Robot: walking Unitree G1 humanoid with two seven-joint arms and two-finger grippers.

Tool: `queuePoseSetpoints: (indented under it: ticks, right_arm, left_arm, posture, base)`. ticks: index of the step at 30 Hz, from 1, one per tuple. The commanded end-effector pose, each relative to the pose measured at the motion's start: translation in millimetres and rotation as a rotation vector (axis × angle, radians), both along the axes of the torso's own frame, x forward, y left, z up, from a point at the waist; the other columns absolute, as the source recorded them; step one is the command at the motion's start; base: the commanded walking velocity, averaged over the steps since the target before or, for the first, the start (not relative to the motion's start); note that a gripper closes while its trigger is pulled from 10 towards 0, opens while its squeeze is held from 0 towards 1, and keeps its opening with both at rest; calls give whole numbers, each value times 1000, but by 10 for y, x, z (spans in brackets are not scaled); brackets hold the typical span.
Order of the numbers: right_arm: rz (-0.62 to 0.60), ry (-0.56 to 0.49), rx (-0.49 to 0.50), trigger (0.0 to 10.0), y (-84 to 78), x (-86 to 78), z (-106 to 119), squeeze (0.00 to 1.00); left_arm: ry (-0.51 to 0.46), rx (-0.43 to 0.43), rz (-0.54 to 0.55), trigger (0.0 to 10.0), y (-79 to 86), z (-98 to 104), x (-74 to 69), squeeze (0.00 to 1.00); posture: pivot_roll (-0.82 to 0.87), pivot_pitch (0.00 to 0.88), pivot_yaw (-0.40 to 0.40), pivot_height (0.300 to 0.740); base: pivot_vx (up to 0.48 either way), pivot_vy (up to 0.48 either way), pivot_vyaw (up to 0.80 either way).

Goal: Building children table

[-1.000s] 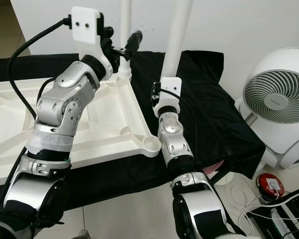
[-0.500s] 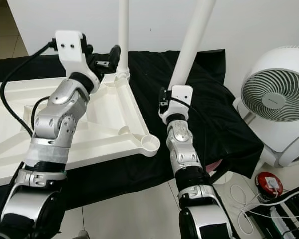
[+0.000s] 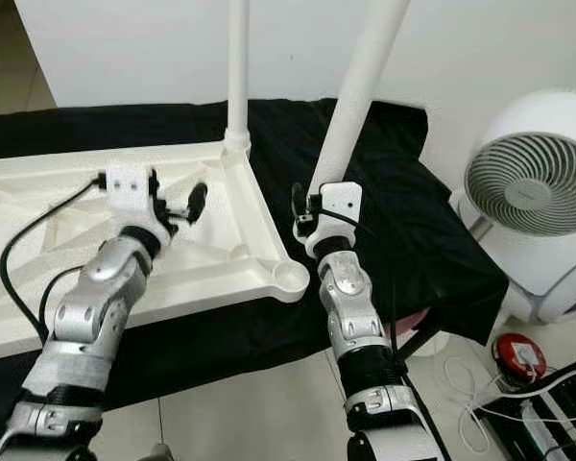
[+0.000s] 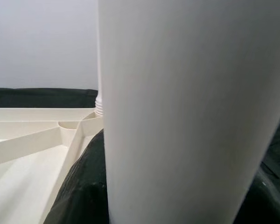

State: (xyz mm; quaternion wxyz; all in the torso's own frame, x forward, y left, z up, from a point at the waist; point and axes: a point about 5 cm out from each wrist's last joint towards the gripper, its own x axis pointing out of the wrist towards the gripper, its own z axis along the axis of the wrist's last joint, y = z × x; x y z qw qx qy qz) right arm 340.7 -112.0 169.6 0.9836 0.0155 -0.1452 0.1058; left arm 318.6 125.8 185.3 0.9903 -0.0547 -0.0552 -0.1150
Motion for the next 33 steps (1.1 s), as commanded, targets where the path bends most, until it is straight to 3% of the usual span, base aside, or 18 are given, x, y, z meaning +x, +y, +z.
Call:
queuePoseSetpoints:
  ticks: [1,18,29,33]
  right_arm:
    - [18,-12,-4,10000,-3,-15,28,0]
    - [60,61,-73,10000,83,-58,-157,0]
    - [218,75,-120,10000,275,-165,-242,0]
    - [230,77,-131,10000,286,-173,-252,0]
  left_arm:
    - [-47,31,-220,10000,-133,9,-89,0]
    - [-128,131,-424,10000,-219,-170,-421,0]
    - [-137,223,-621,10000,-292,-264,-648,0]
    - [-131,233,-641,10000,-304,-277,-669,0]
  posture:
    - [15,0,-65,740]
    - [22,0,-59,740]
    - [26,0,-62,740]
    - [26,0,-63,740]
  base:
    - [0,0,0]
    - [0,0,0]
    - [0,0,0]
    - [0,0,0]
